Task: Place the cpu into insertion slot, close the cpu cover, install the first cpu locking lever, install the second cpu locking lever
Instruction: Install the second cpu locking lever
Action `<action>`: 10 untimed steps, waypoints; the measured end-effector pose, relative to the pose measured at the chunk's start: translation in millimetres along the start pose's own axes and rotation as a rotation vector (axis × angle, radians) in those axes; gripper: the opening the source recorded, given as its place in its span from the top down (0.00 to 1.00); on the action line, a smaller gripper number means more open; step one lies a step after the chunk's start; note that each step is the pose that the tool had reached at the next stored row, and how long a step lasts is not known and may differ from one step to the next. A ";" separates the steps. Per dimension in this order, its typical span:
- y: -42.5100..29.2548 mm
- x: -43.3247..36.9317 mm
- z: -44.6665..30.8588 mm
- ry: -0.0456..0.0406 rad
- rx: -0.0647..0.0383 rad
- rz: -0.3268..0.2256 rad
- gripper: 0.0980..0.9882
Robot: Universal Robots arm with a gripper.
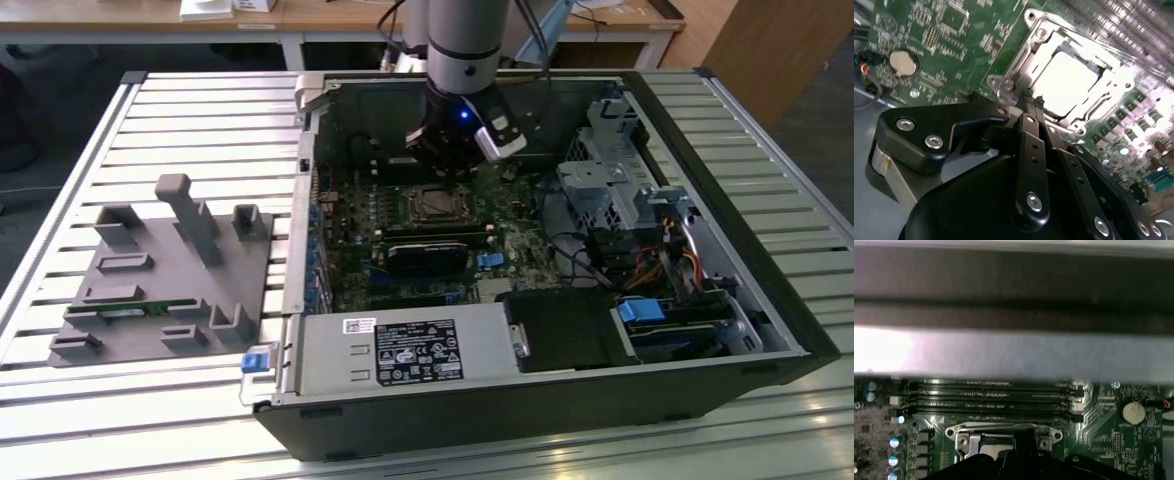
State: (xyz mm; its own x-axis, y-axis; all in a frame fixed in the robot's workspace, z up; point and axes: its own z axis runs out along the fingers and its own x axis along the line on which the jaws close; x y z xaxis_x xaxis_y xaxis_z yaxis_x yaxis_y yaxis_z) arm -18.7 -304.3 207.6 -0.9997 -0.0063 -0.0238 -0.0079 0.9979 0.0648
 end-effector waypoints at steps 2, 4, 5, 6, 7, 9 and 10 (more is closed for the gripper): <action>-3.9 0.0 -0.2 0.0000 0.000 0.000 0.97; -5.7 0.0 -0.3 -0.0001 0.000 0.000 0.97; -5.8 0.0 -0.3 -0.0001 0.000 0.000 0.97; -5.9 0.0 -0.4 0.0000 0.000 0.000 0.97; -5.9 0.1 -0.9 0.0002 0.000 0.000 0.97; -5.7 0.0 -3.5 0.0001 0.000 0.000 0.97; -5.6 -0.1 -5.9 0.0001 0.000 0.000 0.97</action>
State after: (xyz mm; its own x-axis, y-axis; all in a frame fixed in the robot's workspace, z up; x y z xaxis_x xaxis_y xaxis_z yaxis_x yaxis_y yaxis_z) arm -18.7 -310.3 213.2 -0.9997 -0.0063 -0.0236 -0.0078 0.9978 0.0652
